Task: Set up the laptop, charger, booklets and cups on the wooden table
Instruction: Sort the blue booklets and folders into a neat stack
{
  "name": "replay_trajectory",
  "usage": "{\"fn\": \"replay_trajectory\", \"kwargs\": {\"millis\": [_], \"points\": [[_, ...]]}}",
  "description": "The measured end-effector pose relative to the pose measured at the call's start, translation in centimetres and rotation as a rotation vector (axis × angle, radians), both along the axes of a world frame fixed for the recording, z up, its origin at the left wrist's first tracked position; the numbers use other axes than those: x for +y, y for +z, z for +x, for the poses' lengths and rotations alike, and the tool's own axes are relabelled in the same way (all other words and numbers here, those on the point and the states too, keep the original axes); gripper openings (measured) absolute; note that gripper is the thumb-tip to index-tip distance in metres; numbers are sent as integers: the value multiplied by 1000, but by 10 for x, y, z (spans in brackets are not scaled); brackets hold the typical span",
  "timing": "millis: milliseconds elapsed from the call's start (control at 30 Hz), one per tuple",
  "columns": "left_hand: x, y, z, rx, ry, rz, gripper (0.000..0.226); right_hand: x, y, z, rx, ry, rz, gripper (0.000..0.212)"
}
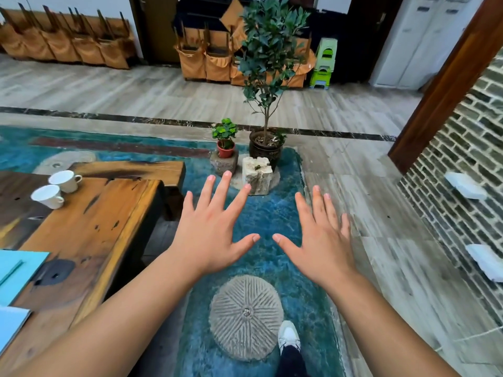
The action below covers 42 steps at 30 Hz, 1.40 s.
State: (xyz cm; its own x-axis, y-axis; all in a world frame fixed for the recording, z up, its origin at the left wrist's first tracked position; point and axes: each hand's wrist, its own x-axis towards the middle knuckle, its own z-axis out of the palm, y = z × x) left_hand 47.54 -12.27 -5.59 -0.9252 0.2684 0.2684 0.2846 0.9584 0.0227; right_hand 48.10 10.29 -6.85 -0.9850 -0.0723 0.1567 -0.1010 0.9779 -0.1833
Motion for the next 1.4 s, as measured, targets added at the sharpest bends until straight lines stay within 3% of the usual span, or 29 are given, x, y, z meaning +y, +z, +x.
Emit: {"fn": "replay_trajectory", "kwargs": {"millis": [500,867,1167,1400], "points": [[80,-7,-235,-39,153,-20,89,74,-23,-270,-98,190,-11,93],[89,-4,-307,-45,184,-19,89,70,-31,-342,-96,243,-43,92],[5,-13,-301,-55,433,48,90,-24,-29,-377,-92,440,-20,93],[-123,-33,-190,-89,861,121,88,-186,-31,-358,-122,843,49,93]]}}
